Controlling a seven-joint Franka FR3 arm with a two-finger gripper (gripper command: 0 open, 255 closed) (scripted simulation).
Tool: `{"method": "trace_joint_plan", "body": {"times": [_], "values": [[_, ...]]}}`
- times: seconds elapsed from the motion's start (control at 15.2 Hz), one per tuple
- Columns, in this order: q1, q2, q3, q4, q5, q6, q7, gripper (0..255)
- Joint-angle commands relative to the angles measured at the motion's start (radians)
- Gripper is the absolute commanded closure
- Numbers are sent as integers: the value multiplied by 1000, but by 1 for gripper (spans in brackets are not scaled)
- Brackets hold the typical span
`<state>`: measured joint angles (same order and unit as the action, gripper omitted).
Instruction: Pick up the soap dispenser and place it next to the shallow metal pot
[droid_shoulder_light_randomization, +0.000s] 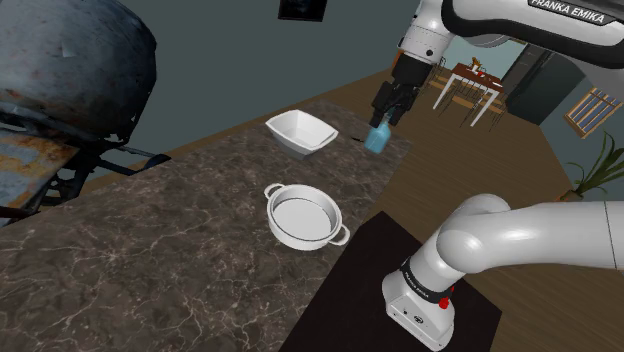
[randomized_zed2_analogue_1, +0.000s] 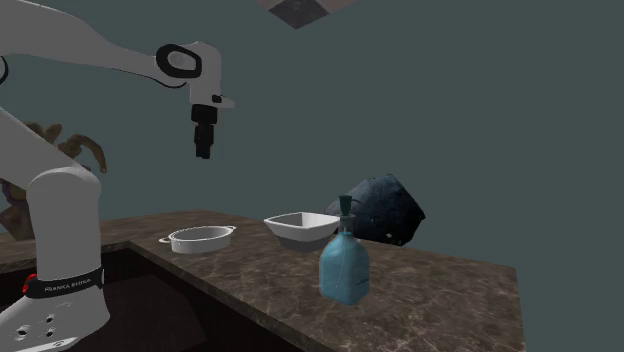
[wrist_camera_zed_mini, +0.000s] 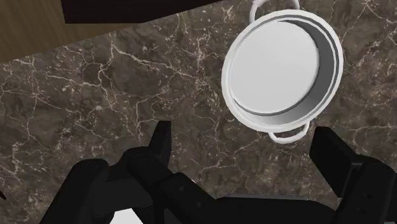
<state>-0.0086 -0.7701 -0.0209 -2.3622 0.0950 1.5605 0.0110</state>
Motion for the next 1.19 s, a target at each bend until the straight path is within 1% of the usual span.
{"method": "trace_joint_plan", "body": {"times": [0.0, 0.59, 0.86, 1.12], "values": [[0, 0, 0, 0, 0, 0, 0, 0], [-69, 181, -142, 62, -117, 117, -151, 0], [-93, 279, -203, 117, -151, 166, -215, 0], [-113, 387, -262, 187, -169, 210, -280, 0]]}}
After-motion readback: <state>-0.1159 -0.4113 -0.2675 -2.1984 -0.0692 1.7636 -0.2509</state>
